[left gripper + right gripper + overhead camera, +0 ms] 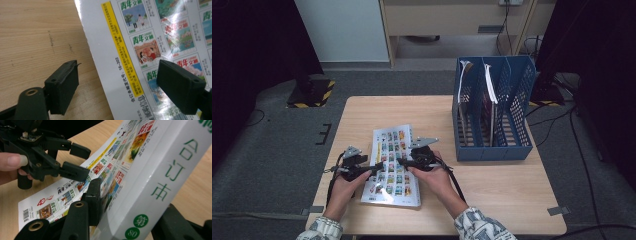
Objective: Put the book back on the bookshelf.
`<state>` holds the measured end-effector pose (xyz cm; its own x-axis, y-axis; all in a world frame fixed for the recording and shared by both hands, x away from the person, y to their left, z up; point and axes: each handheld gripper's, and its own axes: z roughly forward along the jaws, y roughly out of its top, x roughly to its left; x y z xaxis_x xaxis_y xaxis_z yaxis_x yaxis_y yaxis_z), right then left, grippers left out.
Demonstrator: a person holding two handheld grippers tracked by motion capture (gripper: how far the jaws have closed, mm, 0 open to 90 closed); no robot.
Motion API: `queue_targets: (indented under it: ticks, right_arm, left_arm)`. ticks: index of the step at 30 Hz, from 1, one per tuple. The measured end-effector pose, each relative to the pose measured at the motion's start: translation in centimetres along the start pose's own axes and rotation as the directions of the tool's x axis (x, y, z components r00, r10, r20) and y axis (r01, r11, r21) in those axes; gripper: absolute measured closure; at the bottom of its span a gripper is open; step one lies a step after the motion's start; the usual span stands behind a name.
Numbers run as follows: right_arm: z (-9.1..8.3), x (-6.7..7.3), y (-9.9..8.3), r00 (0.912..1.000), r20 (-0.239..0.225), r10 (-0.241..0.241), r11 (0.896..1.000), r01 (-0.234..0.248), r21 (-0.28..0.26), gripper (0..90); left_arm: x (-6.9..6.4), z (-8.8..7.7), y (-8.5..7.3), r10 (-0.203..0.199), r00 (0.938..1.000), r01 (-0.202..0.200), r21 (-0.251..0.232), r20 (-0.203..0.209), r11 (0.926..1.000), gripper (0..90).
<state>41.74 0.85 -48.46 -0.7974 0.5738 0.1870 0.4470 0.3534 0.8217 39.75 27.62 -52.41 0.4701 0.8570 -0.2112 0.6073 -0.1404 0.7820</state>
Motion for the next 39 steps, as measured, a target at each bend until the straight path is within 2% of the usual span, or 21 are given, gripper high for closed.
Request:
queue_targets:
  ticks: [4, 11, 14, 16, 20, 22, 27, 31, 33, 35, 39]
  right_arm:
    - [-0.2, -0.1, 0.1, 0.9999, 0.012, -0.006, 1.000, 0.006, -0.018, 63.1]
    - [-0.7, -0.3, 0.4, 0.9988, 0.027, -0.041, 0.998, 0.042, -0.044, 63.8]
    - [-1.0, -0.4, 0.7, 0.9972, 0.039, -0.064, 0.996, 0.066, -0.064, 64.2]
    - [-1.3, -0.5, 0.9, 0.9965, 0.044, -0.071, 0.994, 0.074, -0.078, 64.8]
    - [-1.8, -0.5, 0.9, 0.9958, 0.050, -0.077, 0.991, 0.082, -0.106, 65.8]
    - [-1.9, -0.5, 0.9, 0.9957, 0.052, -0.077, 0.991, 0.082, -0.103, 65.9]
    - [-1.9, -0.5, 0.9, 0.9963, 0.044, -0.074, 0.991, 0.079, -0.105, 66.0]
    - [-1.8, -0.6, 0.9, 0.9972, 0.030, -0.069, 0.992, 0.071, -0.106, 66.0]
    - [-1.8, -0.6, 1.0, 0.9974, 0.024, -0.068, 0.992, 0.070, -0.107, 65.9]
    - [-1.7, -0.5, 1.0, 0.9976, 0.018, -0.068, 0.992, 0.069, -0.103, 65.3]
    - [-1.6, -0.3, 1.2, 0.9976, 0.007, -0.068, 0.993, 0.069, -0.094, 62.8]
  left_arm:
    - [0.0, 0.2, -0.1, 0.011, 0.9989, -0.011, 0.008, 0.045, 0.9999, 17.7]
    - [-0.1, 0.6, 0.0, 0.019, 0.9966, -0.019, 0.005, 0.080, 0.9998, 18.2]
    - [-0.2, 0.9, 0.0, 0.036, 0.9920, -0.038, 0.017, 0.121, 0.9991, 17.9]
    - [-0.3, 1.1, 0.0, 0.029, 0.9886, -0.031, 0.016, 0.148, 0.9994, 18.2]
    - [-0.6, 1.5, 0.1, 0.037, 0.9823, -0.040, 0.012, 0.184, 0.9991, 21.8]
    - [-0.6, 1.6, 0.2, 0.037, 0.9815, -0.042, 0.025, 0.188, 0.9988, 22.6]
    - [0.1, 1.4, 0.4, -0.022, 0.9800, 0.015, 0.038, 0.198, 0.9992, 31.8]
    - [0.6, 1.2, 0.4, -0.063, 0.9770, 0.055, 0.044, 0.204, 0.9975, 42.5]
    - [0.8, 1.1, 0.4, -0.072, 0.9764, 0.064, 0.045, 0.204, 0.9969, 46.1]
    - [0.9, 0.9, 0.5, -0.070, 0.9783, 0.062, 0.047, 0.195, 0.9970, 50.5]
    - [1.0, 0.6, 0.5, -0.078, 0.9788, 0.073, 0.036, 0.189, 0.9967, 62.6]
